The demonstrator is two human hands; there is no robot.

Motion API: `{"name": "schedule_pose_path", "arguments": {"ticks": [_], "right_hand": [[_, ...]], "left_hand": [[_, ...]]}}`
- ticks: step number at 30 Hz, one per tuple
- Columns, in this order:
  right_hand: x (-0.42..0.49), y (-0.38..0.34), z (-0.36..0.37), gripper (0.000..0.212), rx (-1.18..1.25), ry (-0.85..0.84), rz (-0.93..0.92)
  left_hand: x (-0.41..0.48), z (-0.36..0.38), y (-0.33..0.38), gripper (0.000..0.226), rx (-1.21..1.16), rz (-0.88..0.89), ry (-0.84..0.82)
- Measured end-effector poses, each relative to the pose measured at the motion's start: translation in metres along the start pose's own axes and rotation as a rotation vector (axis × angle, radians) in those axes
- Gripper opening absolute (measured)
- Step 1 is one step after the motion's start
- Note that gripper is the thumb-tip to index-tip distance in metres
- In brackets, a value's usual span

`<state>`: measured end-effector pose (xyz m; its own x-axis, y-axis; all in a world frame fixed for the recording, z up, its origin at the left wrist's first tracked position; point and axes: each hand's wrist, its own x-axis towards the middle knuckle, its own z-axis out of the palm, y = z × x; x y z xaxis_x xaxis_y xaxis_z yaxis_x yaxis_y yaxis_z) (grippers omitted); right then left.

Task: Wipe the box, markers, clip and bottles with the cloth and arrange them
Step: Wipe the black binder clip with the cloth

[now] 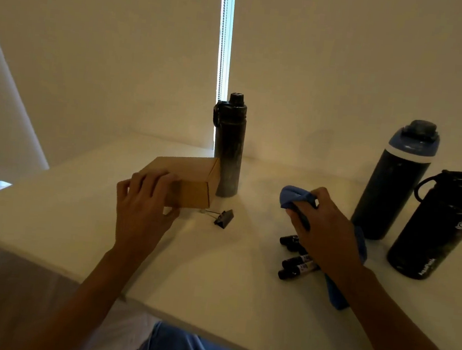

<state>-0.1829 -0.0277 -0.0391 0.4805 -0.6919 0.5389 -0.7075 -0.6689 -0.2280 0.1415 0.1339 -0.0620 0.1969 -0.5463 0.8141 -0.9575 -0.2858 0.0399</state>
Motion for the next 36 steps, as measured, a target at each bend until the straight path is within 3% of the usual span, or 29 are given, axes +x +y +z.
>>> {"name": "schedule_pose_path", "arguments": {"ticks": [7, 13, 21, 25, 28, 33, 36], "right_hand": [[0.006, 0.006, 0.017, 0.028, -0.015, 0.072, -0.083], [0.014, 0.018, 0.032, 0.041, 0.059, 0.104, -0.125], [0.007, 0.014, 0.020, 0.025, 0.028, 0.191, -0.098], [0.008, 0.019, 0.023, 0.024, 0.105, 0.256, -0.039], [0.007, 0.020, 0.022, 0.028, 0.157, 0.276, 0.004], [0.001, 0.018, 0.008, 0.034, 0.250, 0.249, 0.116], [-0.002, 0.022, 0.001, 0.042, 0.329, 0.249, 0.215]], "left_hand": [[0.010, 0.011, -0.014, 0.067, 0.156, -0.076, -0.130], [0.020, 0.028, -0.021, 0.078, 0.177, -0.103, -0.235], [0.021, 0.032, -0.005, 0.055, 0.115, -0.196, -0.236], [0.018, 0.034, 0.015, 0.034, -0.090, -0.087, -0.216], [0.014, 0.036, 0.033, 0.031, -0.280, -0.019, -0.301], [0.018, 0.030, 0.049, 0.070, -0.468, -0.002, -0.634], [0.022, 0.033, 0.048, 0.068, -0.468, 0.043, -0.769]]}}
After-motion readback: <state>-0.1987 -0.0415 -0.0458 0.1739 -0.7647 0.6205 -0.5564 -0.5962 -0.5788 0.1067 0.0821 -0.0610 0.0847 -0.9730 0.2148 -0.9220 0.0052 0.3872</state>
